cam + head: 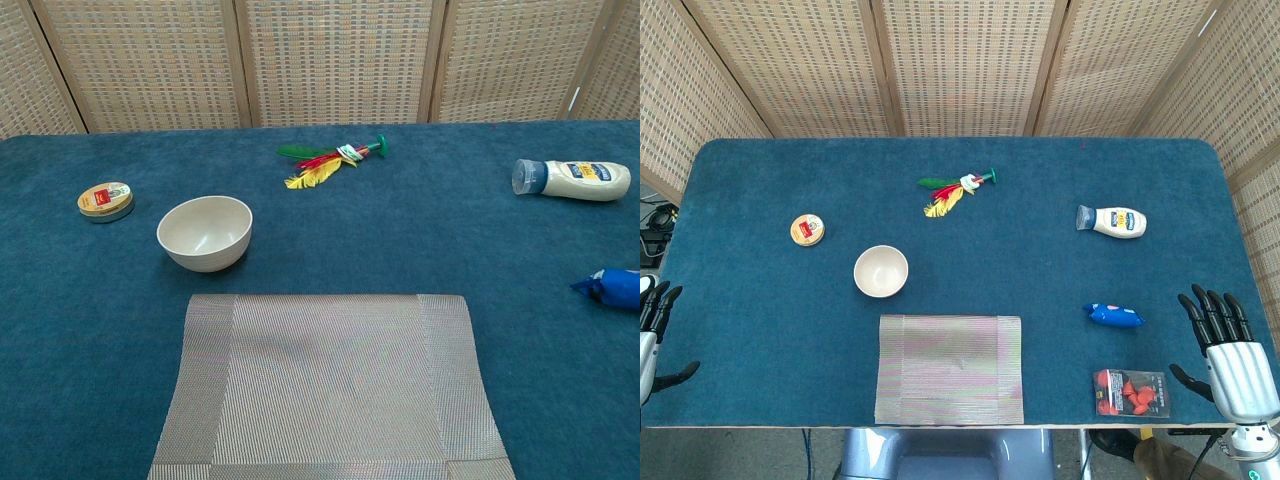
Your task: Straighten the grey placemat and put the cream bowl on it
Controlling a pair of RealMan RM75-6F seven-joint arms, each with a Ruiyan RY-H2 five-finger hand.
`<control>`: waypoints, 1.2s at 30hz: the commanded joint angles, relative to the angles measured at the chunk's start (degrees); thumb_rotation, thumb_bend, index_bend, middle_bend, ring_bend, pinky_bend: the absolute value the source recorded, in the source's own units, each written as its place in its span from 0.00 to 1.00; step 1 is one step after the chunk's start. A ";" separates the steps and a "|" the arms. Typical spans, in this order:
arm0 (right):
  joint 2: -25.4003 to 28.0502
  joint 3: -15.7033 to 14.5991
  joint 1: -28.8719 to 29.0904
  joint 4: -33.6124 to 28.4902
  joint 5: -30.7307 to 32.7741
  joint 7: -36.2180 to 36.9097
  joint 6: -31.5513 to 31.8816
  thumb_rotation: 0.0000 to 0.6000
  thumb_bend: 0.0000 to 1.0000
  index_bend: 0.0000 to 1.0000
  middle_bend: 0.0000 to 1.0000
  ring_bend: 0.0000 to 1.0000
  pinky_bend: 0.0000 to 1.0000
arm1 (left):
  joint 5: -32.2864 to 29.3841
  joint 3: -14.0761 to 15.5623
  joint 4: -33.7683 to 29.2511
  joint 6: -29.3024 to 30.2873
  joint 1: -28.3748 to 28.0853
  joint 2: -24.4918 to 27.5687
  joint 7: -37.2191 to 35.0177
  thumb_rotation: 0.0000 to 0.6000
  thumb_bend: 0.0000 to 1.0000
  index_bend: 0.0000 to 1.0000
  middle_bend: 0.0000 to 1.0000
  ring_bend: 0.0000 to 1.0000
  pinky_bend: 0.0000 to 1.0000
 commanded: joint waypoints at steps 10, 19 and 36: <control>0.26 0.03 -0.01 0.08 0.24 0.79 -0.07 1.00 0.00 0.05 0.00 0.00 0.00 | 0.96 -0.20 0.80 -0.52 -0.66 -0.11 -1.61 1.00 0.00 0.00 0.00 0.00 0.00; 0.63 0.45 0.06 0.24 0.36 2.07 0.41 1.00 0.00 0.06 0.00 0.00 0.00 | 1.01 -2.43 4.11 -12.21 -9.37 -4.28 -0.99 1.00 0.00 0.00 0.00 0.00 0.00; -0.24 1.69 1.05 1.04 3.76 0.67 -2.14 1.00 0.00 0.07 0.00 0.00 0.00 | 2.40 -7.45 25.76 -37.21 -33.66 -23.61 0.78 1.00 0.20 0.23 0.00 0.00 0.00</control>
